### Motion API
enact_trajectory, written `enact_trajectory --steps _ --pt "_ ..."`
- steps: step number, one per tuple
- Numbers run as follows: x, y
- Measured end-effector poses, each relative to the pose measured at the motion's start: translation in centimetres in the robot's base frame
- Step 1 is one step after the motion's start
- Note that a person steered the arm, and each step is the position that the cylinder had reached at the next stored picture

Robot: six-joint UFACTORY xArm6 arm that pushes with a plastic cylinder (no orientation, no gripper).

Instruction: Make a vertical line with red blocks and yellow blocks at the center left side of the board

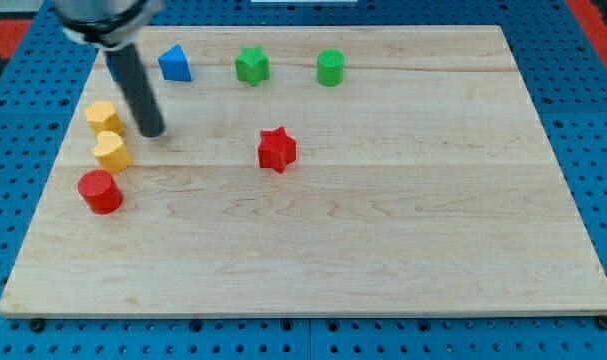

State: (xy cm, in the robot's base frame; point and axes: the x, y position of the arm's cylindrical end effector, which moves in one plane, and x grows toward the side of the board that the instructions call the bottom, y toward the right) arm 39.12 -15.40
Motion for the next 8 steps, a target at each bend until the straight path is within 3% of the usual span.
enact_trajectory --steps 2,5,7,8 --pt "-1.1 14.5" --pt "7.0 12.1" --pt "-0.1 13.1" --pt "3.5 9.4"
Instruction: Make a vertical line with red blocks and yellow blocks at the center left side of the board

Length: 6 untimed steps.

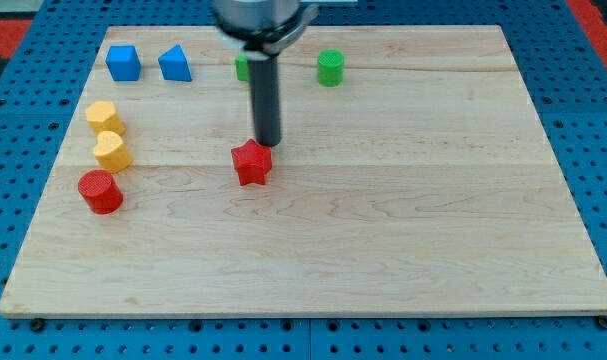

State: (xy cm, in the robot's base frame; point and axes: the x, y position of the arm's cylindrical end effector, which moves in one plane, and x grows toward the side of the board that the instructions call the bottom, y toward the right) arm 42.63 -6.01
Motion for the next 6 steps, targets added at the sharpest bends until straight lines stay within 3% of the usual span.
enact_trajectory --steps 1,4,6 --pt "4.4 -0.8" --pt "11.3 -1.1" --pt "12.5 -11.9"
